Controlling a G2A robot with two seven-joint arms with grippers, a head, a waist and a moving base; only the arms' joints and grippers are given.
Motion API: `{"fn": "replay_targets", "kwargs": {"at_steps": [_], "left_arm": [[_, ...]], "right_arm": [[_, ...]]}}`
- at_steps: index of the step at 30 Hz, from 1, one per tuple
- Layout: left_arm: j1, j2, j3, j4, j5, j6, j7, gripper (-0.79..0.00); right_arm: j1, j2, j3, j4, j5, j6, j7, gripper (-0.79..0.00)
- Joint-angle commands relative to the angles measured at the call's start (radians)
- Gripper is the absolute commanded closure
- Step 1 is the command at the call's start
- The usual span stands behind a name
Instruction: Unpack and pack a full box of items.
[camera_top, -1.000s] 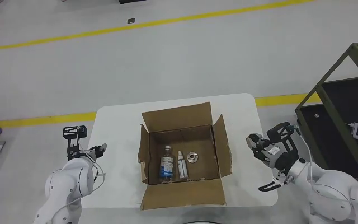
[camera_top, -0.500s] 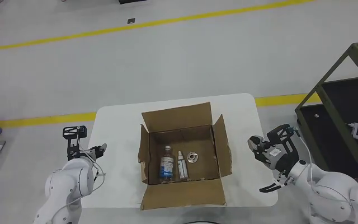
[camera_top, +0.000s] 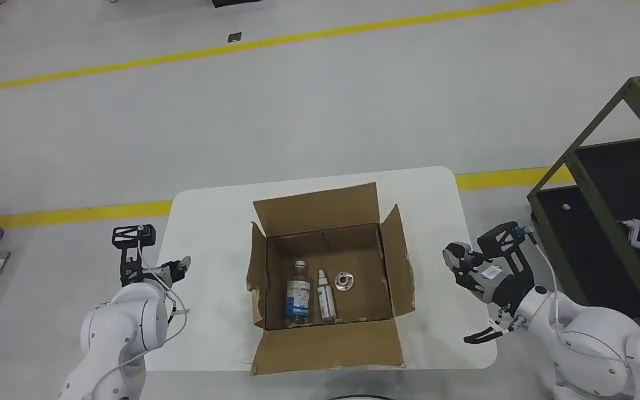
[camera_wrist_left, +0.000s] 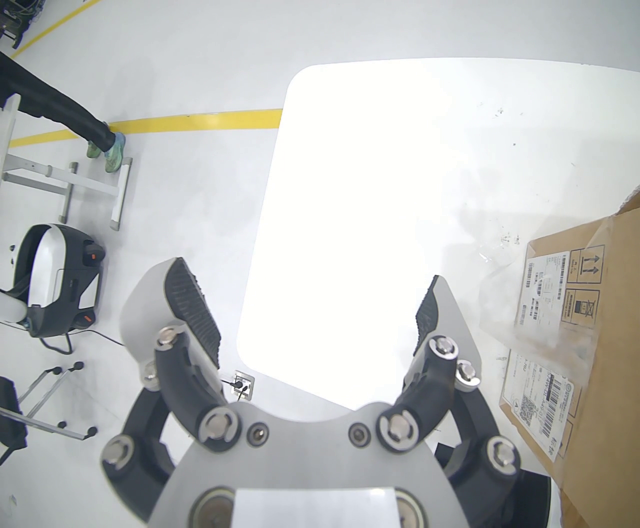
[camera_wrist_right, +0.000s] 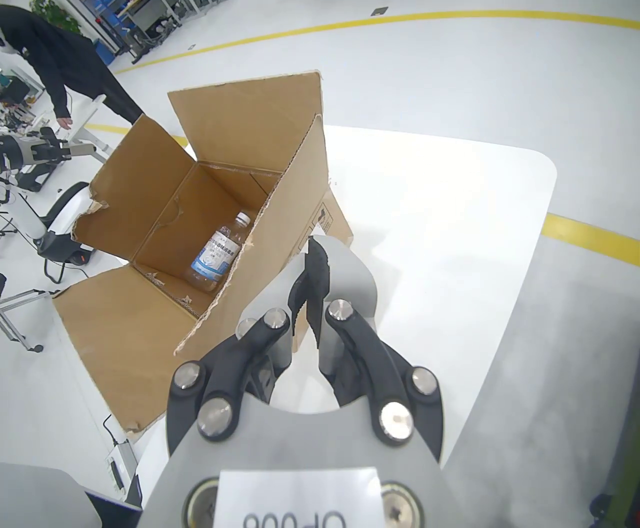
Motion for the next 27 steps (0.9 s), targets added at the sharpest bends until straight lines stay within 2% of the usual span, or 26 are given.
{"fn": "replay_targets", "kwargs": {"at_steps": [1,6,7,8,25,26,27], "left_arm": [[0.000,0.000,0.000,0.000,0.000,0.000,0.000,-0.785],[0.000,0.000,0.000,0.000,0.000,0.000,0.000,-0.785],[0.000,0.000,0.000,0.000,0.000,0.000,0.000,-0.280],[0.000,0.000,0.000,0.000,0.000,0.000,0.000,0.000],[0.000,0.000,0.000,0.000,0.000,0.000,0.000,0.000],[0.000,0.000,0.000,0.000,0.000,0.000,0.000,-0.280],[0.000,0.000,0.000,0.000,0.000,0.000,0.000,-0.785]], "right_arm": [[0.000,0.000,0.000,0.000,0.000,0.000,0.000,0.000],[0.000,0.000,0.000,0.000,0.000,0.000,0.000,0.000],[0.000,0.000,0.000,0.000,0.000,0.000,0.000,0.000],[0.000,0.000,0.000,0.000,0.000,0.000,0.000,0.000],[-0.001,0.000,-0.001,0.001,0.001,0.002,-0.005,0.000],[-0.005,0.000,-0.004,0.004,-0.002,0.005,-0.019,0.000],[-0.008,0.001,-0.008,0.003,-0.009,0.003,-0.028,0.000]]}}
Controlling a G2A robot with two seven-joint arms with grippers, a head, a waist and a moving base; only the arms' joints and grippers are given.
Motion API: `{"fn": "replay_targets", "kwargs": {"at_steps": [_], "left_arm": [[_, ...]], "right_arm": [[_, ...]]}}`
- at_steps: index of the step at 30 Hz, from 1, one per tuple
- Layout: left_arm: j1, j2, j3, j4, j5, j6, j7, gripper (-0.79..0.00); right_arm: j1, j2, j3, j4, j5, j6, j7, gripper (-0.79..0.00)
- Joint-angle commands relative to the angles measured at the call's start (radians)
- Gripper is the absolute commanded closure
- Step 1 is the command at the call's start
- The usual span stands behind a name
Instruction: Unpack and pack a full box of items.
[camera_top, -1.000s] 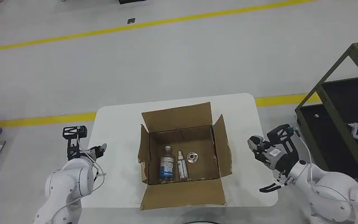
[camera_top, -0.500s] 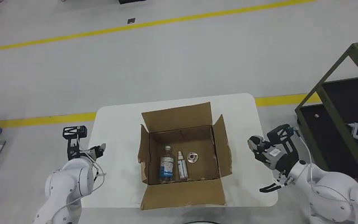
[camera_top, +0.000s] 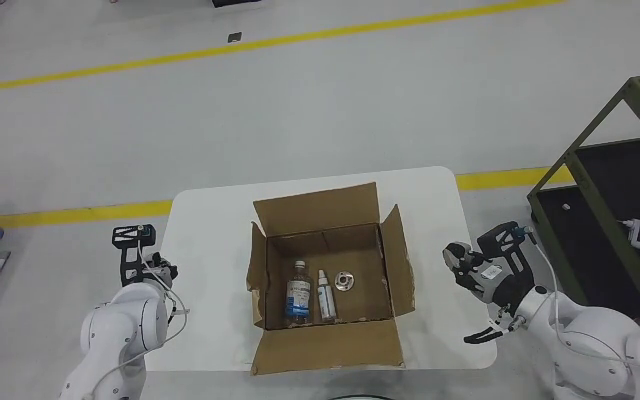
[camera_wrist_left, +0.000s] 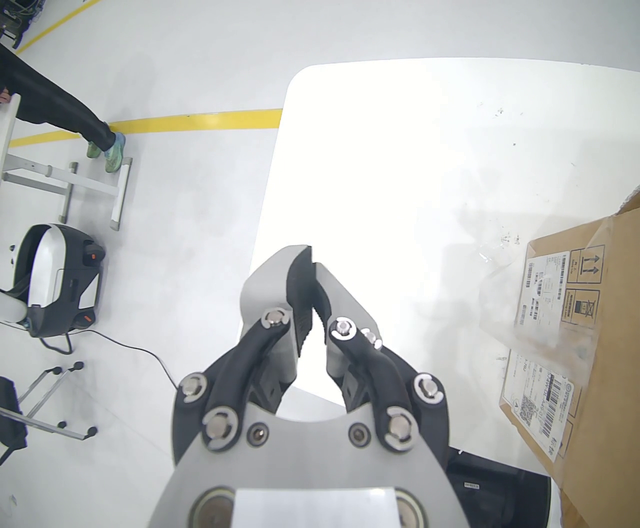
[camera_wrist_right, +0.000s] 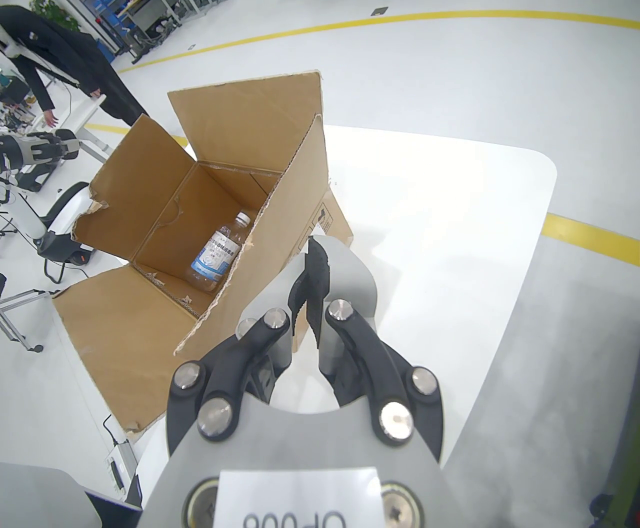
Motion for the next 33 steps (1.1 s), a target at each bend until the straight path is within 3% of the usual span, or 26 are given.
{"fn": "replay_targets", "kwargs": {"at_steps": [1,9,12,26,33], "left_arm": [[0.000,0.000,0.000,0.000,0.000,0.000,0.000,-0.785],[0.000,0.000,0.000,0.000,0.000,0.000,0.000,-0.785],[0.000,0.000,0.000,0.000,0.000,0.000,0.000,-0.785],[0.000,0.000,0.000,0.000,0.000,0.000,0.000,-0.785],[0.000,0.000,0.000,0.000,0.000,0.000,0.000,-0.785]], "right_arm": [[-0.005,0.002,-0.005,0.000,-0.013,-0.001,-0.020,0.000],[-0.011,0.011,-0.021,-0.020,-0.039,-0.004,-0.063,0.000],[0.004,0.017,-0.049,-0.008,-0.139,-0.014,-0.083,0.000],[0.085,0.022,-0.279,0.177,-0.600,-0.053,-0.410,0.000],[0.112,0.019,-0.338,0.252,-0.651,-0.036,-0.506,0.000]]}}
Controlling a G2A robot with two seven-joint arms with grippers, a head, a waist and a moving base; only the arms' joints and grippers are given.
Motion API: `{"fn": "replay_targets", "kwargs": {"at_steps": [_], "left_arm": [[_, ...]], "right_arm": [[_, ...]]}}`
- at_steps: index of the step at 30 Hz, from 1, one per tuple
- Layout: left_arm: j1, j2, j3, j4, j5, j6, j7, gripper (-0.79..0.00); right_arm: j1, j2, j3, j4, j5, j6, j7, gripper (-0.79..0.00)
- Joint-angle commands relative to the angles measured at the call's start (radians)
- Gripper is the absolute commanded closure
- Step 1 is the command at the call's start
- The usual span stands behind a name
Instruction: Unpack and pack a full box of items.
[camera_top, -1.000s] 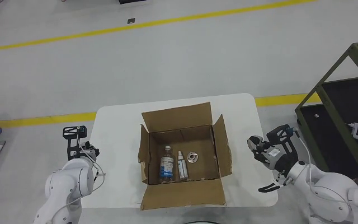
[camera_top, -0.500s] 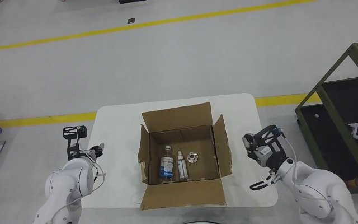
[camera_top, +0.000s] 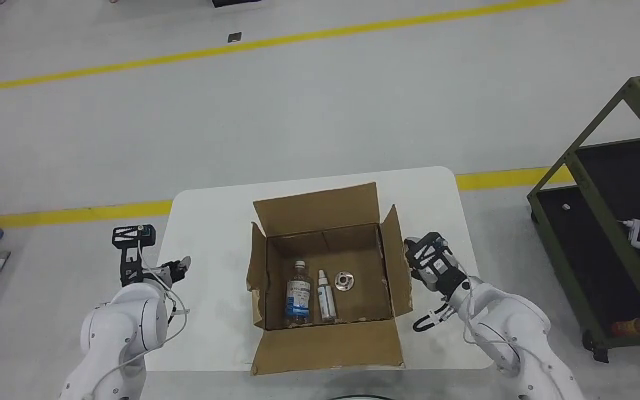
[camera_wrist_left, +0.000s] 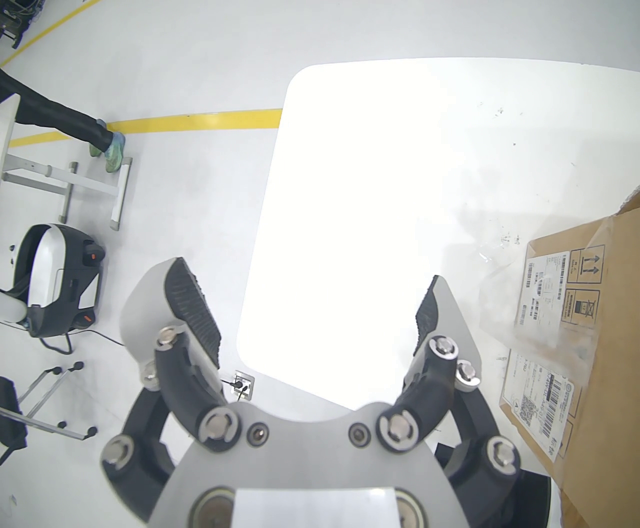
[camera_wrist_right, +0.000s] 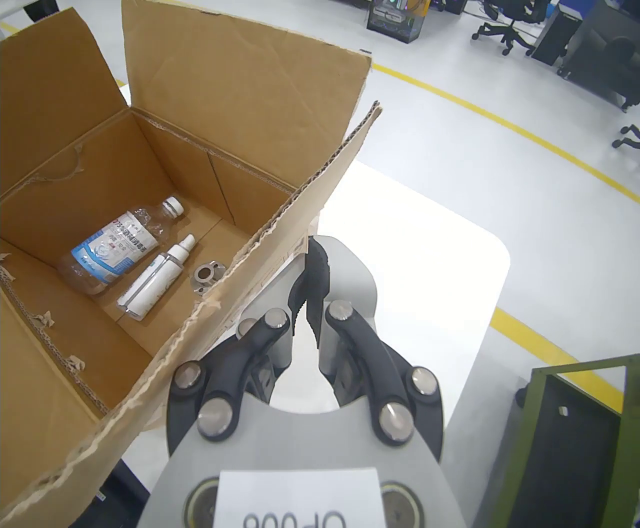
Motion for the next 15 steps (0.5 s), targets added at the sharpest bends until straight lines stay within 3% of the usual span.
{"fn": "replay_targets", "kwargs": {"at_steps": [1,8,11,12,13,14,15], "left_arm": [[0.000,0.000,0.000,0.000,0.000,0.000,0.000,-0.785],[0.001,0.000,-0.001,0.002,-0.001,0.000,0.005,-0.785],[0.011,-0.001,-0.004,0.013,-0.004,-0.031,0.060,-0.785],[0.018,-0.001,-0.002,0.009,-0.002,-0.060,0.084,-0.388],[0.023,-0.001,-0.001,0.005,0.004,-0.073,0.099,-0.308],[0.032,-0.001,0.000,0.003,0.008,-0.086,0.117,-0.071],[0.043,-0.001,0.005,-0.002,0.009,-0.105,0.136,0.000]], "right_arm": [[0.000,0.000,0.001,0.000,0.002,0.001,0.001,0.000],[0.000,0.000,0.001,0.000,0.002,0.001,0.001,0.000],[-0.005,-0.001,-0.002,0.005,0.021,0.003,-0.012,0.000],[-0.007,-0.001,-0.003,0.012,0.030,0.003,-0.021,0.000],[-0.007,0.000,-0.003,0.014,0.031,0.002,-0.023,0.000],[-0.007,0.000,-0.006,0.018,0.029,0.002,-0.026,0.000],[-0.005,0.000,-0.013,0.022,0.031,0.000,-0.034,0.000]]}}
